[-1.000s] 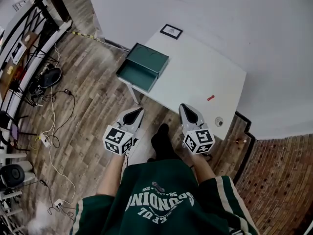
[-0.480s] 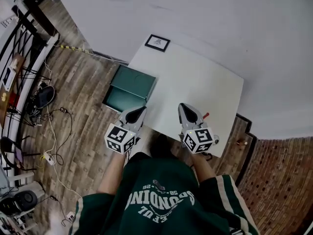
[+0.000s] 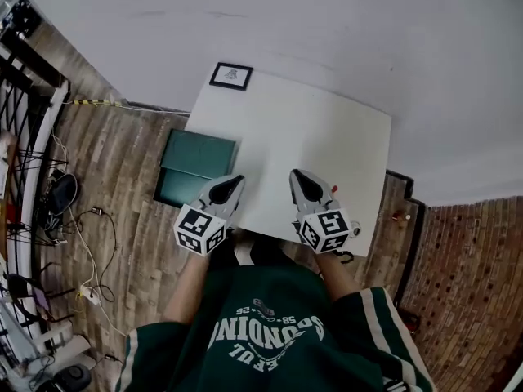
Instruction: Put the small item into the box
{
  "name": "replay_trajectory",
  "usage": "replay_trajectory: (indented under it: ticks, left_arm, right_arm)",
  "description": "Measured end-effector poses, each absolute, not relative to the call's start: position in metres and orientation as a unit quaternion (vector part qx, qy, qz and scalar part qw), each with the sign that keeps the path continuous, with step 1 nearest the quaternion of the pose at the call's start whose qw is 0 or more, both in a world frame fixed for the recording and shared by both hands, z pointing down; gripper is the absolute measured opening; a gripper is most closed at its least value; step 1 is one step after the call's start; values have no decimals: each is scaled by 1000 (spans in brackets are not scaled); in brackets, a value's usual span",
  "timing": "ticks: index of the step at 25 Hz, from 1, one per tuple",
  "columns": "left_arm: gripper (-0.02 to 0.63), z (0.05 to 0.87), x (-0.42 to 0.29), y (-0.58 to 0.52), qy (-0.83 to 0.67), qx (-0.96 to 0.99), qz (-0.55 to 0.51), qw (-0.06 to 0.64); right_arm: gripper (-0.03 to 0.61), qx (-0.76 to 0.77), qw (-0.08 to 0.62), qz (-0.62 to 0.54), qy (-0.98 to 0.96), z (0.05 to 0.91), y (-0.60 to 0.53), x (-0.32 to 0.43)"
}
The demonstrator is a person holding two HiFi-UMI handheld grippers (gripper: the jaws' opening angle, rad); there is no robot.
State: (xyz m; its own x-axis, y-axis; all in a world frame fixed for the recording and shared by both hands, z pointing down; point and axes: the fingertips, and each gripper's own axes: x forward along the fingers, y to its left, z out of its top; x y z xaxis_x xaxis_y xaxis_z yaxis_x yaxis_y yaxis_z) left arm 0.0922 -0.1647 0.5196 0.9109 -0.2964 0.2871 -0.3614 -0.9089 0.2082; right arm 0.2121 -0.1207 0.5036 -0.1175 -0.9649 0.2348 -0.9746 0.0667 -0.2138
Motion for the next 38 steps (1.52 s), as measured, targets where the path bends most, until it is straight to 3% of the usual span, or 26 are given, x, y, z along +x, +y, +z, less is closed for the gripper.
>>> replay_trajectory:
  ticks: [16,25,34,38]
  left_arm:
    - [52,535,155,-165,-48,978,154,131]
    - [52,545,154,-157,-35,977,166,133]
    - [51,549,147,-163,-44,974,172,139]
    - [52,552,145,-161,-48,973,176,140]
  right_arm:
    - [2,758,20,213,-616,555,-75,269]
    - [5,776,63,257,-573,612,-35,289]
    - [139,790,118,313,-514,670,-12,318]
    - [143,786,144,342,-495,699,-8,330]
